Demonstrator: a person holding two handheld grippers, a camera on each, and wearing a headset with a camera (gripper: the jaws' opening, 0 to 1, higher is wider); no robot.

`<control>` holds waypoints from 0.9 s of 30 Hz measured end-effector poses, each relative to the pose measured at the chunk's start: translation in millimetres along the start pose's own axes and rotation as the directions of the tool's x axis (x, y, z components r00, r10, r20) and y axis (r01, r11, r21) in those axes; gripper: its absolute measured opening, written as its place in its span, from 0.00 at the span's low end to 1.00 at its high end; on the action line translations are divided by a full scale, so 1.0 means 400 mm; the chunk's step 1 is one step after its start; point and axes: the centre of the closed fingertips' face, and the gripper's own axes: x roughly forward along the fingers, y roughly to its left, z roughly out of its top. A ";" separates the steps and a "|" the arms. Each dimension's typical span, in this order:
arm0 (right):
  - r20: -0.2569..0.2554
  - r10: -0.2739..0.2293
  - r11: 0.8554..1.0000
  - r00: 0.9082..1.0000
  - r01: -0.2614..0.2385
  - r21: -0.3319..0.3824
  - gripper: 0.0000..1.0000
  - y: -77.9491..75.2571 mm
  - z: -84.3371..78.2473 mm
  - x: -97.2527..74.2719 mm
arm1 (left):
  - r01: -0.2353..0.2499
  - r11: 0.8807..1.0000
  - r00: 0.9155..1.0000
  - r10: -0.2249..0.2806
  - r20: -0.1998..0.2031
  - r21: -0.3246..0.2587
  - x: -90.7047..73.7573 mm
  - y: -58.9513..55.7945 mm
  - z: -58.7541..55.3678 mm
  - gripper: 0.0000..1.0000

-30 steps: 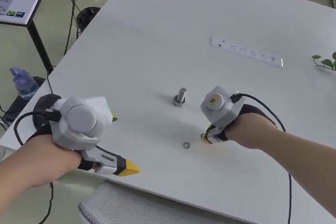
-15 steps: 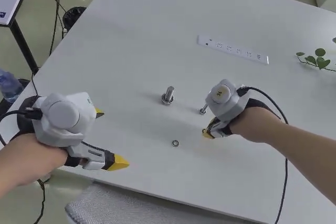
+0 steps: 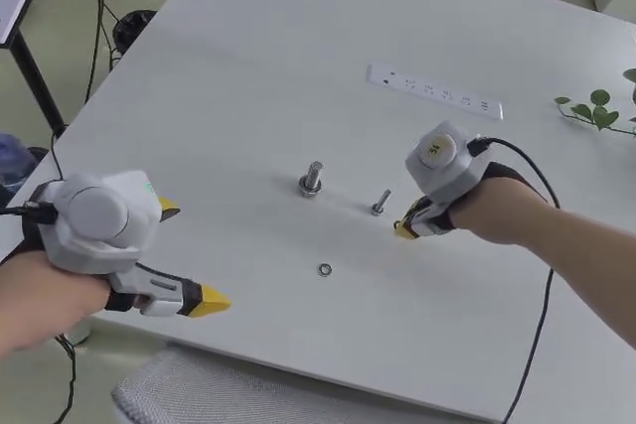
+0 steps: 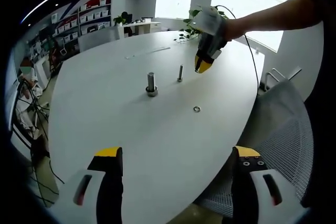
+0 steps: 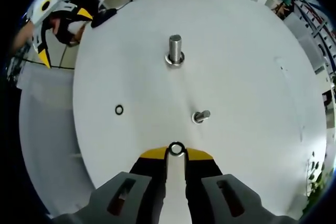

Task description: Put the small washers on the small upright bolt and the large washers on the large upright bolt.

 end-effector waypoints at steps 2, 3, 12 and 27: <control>-0.003 -0.004 1.000 1.000 0.004 -0.003 0.12 -0.011 -0.001 0.001 | 0.004 1.000 1.000 -0.004 -0.001 -0.004 0.003 -0.003 0.000 0.85; -0.004 -0.005 1.000 1.000 0.005 -0.005 0.12 -0.014 0.000 0.000 | 0.005 1.000 1.000 -0.005 -0.003 -0.004 0.005 -0.005 -0.001 0.85; 0.000 -0.025 0.999 1.000 0.025 -0.036 0.12 -0.045 0.018 -0.011 | 0.007 1.000 1.000 -0.007 -0.001 -0.007 0.013 -0.004 0.002 0.85; 0.034 -0.019 0.999 0.999 0.020 -0.044 0.12 -0.053 0.075 -0.033 | 0.015 1.000 1.000 -0.015 -0.003 -0.005 0.029 0.003 0.010 0.85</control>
